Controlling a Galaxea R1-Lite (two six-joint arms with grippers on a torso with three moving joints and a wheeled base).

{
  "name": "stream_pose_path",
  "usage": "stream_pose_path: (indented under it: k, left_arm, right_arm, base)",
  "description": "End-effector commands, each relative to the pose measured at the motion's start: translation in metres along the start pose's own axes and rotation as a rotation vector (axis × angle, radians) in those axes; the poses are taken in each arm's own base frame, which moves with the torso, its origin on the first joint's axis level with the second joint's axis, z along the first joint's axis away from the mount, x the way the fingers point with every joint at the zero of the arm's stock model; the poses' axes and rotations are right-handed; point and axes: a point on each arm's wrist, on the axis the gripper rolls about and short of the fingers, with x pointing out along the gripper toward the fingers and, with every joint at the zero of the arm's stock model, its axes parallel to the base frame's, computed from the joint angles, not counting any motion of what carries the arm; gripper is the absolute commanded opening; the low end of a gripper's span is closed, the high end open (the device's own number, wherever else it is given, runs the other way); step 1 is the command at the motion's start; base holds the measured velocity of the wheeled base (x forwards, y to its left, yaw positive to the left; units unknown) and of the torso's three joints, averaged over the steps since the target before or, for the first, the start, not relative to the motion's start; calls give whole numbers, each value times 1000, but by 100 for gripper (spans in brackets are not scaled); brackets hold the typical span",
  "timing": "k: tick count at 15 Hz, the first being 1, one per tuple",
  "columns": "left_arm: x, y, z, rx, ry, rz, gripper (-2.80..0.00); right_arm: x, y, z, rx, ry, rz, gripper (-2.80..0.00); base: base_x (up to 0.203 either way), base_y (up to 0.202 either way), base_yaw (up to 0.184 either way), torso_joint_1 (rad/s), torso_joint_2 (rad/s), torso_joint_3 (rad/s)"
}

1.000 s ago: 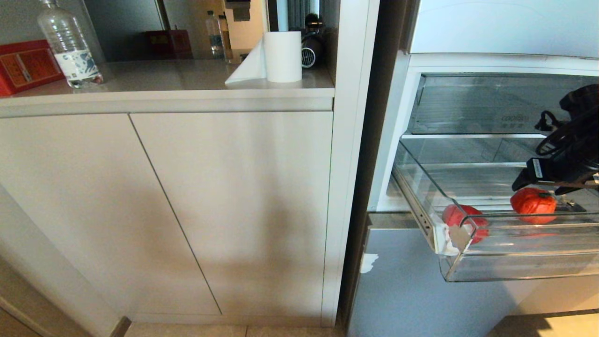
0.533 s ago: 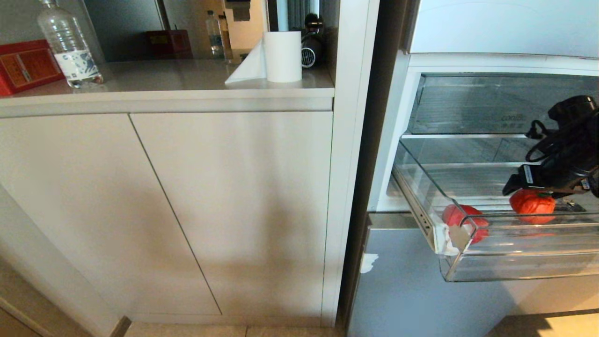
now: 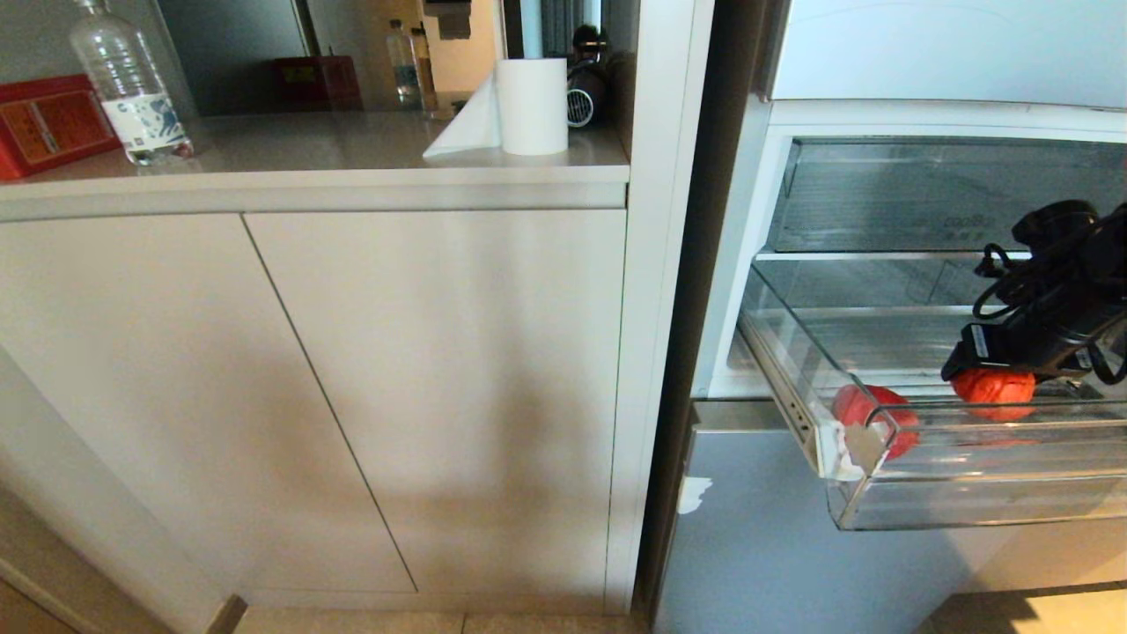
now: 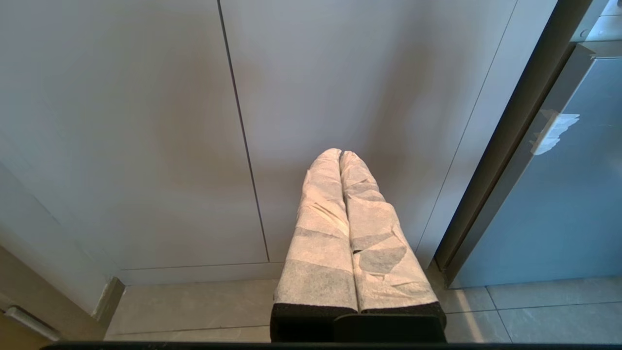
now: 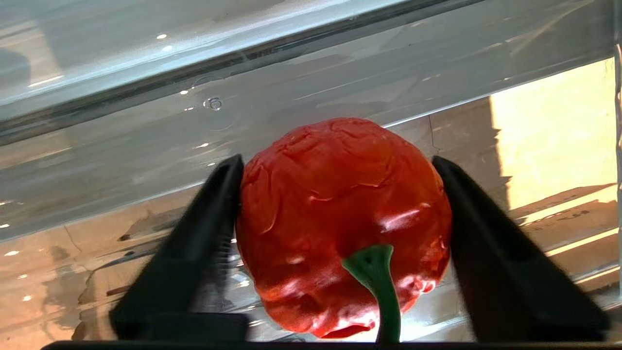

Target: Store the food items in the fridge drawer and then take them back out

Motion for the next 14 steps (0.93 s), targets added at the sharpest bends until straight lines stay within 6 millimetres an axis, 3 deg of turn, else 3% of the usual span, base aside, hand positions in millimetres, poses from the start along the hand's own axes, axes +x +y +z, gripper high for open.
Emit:
stream_pose_path:
  k: [1, 3, 5, 9, 14]
  left_arm:
    - [0, 0, 0, 0, 1, 0, -280]
    - [0, 0, 0, 0, 1, 0, -280]
    - [0, 0, 0, 0, 1, 0, -280]
    - [0, 0, 0, 0, 1, 0, -280]
    - [0, 0, 0, 0, 1, 0, -280]
  right_arm:
    - [2, 0, -1, 0, 10, -1, -280]
    - [-1, 0, 0, 2, 3, -1, -280]
    - [-21, 0, 1, 4, -39, 9, -280]
    - [-97, 3, -3, -8, -186, 33, -280]
    - [-184, 7, -50, -39, -294, 77, -280]
  base:
    - [0, 0, 0, 0, 0, 0]
    - [0, 0, 0, 0, 0, 0]
    - [0, 0, 0, 0, 0, 0]
    - [0, 0, 0, 0, 0, 0]
    - [0, 0, 0, 0, 0, 0]
